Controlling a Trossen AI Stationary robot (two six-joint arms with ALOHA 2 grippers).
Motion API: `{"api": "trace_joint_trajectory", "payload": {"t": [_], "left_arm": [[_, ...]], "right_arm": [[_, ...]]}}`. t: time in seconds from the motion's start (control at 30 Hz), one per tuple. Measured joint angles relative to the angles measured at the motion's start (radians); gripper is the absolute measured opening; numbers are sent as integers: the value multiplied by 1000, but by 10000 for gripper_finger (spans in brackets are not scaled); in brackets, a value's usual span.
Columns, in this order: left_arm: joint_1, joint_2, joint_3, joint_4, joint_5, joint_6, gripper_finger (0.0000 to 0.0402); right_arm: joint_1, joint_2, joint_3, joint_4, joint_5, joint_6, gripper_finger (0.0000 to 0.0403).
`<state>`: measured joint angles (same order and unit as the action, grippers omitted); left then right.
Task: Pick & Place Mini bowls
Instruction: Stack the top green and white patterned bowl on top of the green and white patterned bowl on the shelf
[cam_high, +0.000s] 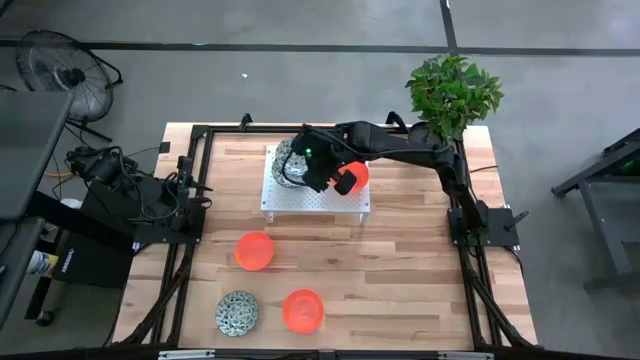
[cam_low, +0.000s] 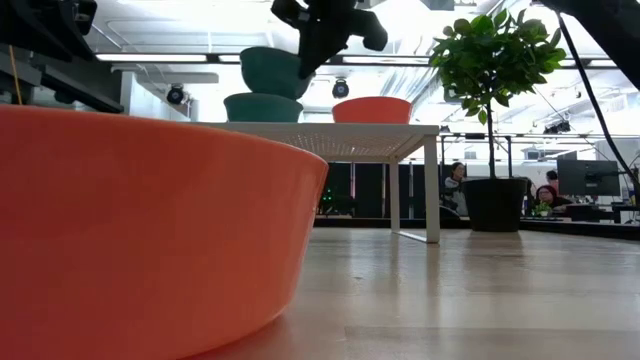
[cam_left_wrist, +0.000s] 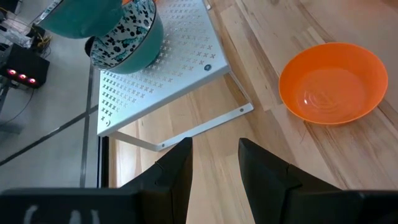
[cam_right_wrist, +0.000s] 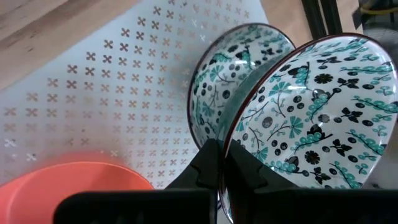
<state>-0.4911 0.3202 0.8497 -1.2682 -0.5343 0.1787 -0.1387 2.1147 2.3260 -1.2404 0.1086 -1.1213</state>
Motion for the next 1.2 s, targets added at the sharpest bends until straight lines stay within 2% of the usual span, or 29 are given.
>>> {"api": "trace_joint_trajectory", "payload": {"t": [0.23,0.53,1.2], "left_arm": [[0,0,0,0,0,0,124],[0,-1,0,-1,-1,0,124],[0,0,0,-1,-1,0,124]], "right_arm": [[2,0,-15,37,-65,-102,1],[2,44,-20,31,-36,-167,1],[5,54,-21,57,-38,-128,5]]}}
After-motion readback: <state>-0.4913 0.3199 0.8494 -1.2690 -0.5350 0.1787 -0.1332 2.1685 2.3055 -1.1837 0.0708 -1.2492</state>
